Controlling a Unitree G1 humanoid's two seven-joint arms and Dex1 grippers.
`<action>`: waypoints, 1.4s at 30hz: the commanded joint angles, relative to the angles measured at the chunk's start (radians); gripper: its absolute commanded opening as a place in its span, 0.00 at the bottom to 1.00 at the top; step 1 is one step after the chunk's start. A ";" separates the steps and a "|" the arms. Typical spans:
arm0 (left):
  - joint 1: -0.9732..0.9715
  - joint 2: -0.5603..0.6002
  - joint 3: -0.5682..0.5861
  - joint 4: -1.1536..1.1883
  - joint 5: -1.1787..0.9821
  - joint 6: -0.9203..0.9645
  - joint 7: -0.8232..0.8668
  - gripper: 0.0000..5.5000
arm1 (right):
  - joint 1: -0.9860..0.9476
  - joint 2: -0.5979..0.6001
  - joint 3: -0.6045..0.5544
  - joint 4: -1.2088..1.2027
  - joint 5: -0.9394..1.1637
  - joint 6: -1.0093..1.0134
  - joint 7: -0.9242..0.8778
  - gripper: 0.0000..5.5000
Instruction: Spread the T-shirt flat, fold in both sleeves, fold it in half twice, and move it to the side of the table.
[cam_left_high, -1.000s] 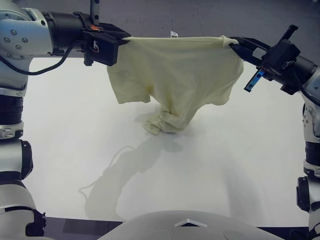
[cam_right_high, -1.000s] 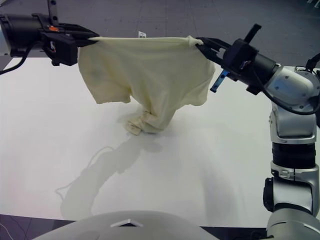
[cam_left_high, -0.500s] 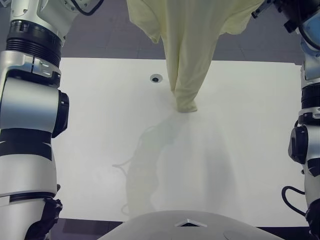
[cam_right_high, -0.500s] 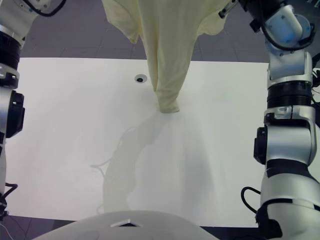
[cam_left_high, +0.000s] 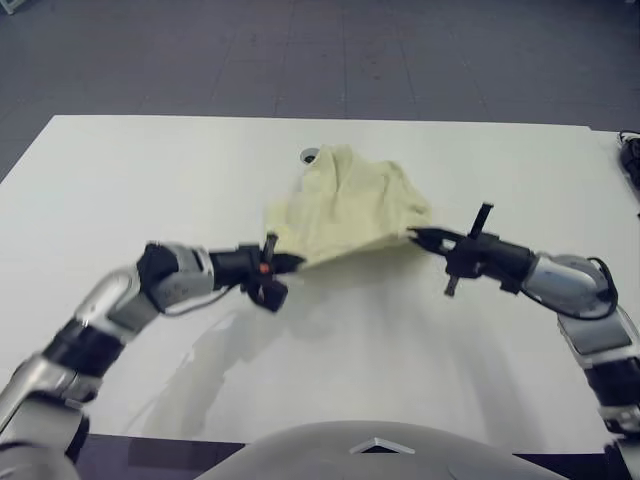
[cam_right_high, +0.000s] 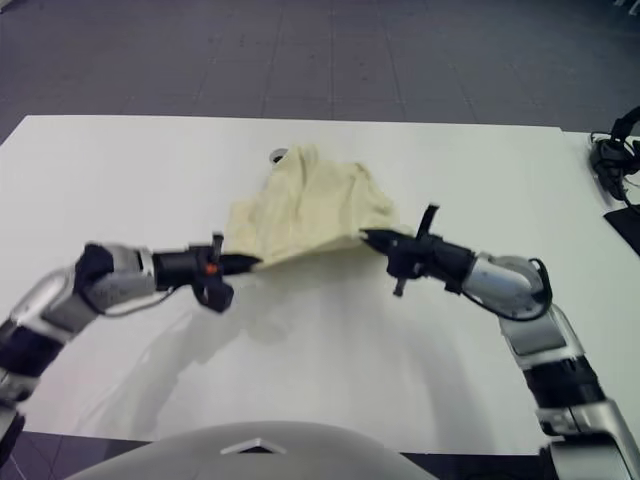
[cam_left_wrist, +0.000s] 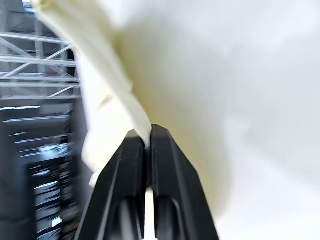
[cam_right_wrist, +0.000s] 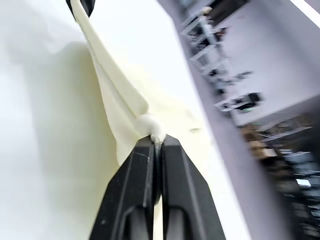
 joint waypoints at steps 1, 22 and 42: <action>0.168 0.115 0.113 -0.161 0.026 0.027 -0.037 0.00 | 0.154 -0.087 -0.043 -0.156 0.076 0.083 0.087 0.00; 0.567 0.201 0.173 -0.434 -0.084 0.172 -0.272 0.00 | 0.484 -0.175 0.009 -0.345 0.140 0.231 0.290 0.00; 0.634 0.220 0.220 -0.474 -0.215 0.252 -0.363 0.06 | 0.591 -0.221 -0.058 -0.428 0.288 0.387 0.396 0.47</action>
